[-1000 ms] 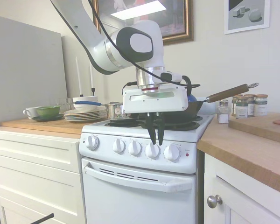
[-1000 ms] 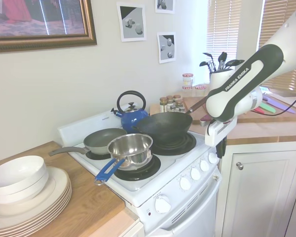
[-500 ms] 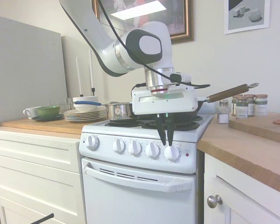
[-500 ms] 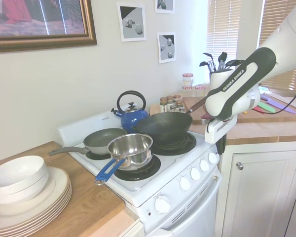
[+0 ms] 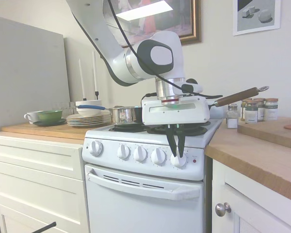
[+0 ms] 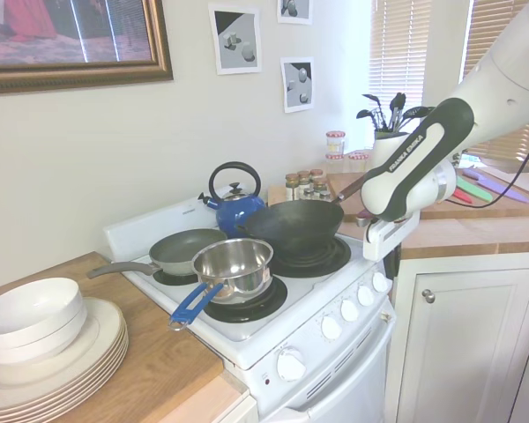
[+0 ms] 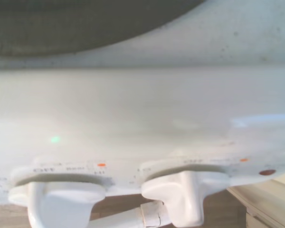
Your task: Turn on the stove on the bottom right
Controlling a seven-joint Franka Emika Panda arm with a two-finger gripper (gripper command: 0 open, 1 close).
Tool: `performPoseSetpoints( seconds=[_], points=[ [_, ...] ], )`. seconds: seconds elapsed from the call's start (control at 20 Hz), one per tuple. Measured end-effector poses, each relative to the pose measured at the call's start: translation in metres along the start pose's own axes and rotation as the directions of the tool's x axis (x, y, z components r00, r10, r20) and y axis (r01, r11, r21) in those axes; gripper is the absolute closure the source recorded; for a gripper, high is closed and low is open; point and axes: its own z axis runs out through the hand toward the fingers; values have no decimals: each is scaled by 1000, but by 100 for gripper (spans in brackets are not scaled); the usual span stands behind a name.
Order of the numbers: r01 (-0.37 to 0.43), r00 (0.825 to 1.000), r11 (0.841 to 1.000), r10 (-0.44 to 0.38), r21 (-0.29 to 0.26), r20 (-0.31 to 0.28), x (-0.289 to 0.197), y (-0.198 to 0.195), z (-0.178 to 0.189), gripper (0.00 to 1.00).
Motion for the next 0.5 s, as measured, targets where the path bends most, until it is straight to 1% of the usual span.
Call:
performPoseSetpoints(
  seconds=[0.5],
  points=[
    [5,1000,1000,-5,-1,4,-2,-4,7,100]
  ],
)
